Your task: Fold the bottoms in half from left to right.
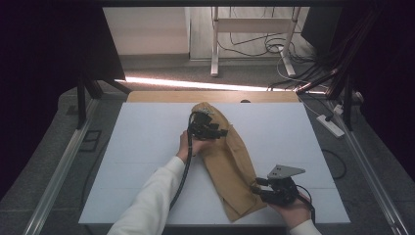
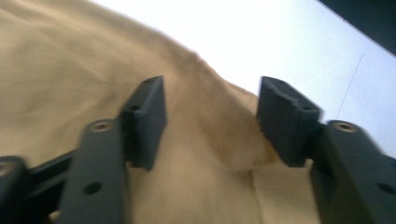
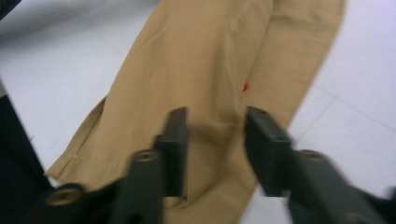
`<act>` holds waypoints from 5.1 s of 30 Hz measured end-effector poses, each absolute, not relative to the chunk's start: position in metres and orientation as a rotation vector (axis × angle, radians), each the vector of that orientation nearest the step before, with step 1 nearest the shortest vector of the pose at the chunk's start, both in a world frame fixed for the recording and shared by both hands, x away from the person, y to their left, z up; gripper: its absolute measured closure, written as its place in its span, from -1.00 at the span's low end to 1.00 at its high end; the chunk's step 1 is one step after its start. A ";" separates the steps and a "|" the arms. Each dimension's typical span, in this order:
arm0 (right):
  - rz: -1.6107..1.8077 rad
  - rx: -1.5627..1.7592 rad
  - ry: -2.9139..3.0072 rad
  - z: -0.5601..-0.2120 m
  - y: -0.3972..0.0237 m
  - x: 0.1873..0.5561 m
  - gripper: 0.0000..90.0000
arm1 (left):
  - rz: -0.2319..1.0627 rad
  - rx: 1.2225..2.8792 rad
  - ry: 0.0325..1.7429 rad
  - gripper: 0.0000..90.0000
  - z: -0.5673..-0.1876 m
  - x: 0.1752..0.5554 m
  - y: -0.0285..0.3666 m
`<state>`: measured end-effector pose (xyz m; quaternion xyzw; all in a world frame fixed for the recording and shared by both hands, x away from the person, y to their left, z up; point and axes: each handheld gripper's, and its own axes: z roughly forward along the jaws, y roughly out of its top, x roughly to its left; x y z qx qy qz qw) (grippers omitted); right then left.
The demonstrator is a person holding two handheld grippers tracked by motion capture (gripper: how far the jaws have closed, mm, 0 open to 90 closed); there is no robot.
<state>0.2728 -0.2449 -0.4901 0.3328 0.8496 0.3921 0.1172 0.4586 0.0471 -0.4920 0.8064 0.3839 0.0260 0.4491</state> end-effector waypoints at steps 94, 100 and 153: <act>0.807 0.690 2.734 -0.515 -0.127 0.294 0.39 | 0.236 2.011 0.921 -0.40 -0.476 0.367 0.150; 0.753 0.699 2.722 -0.512 -0.132 0.296 0.86 | 0.239 2.013 0.919 -0.40 -0.476 0.367 0.150; 1.326 0.632 2.677 -0.491 -0.105 0.276 -0.08 | 0.245 2.015 0.930 -0.42 -0.476 0.368 0.153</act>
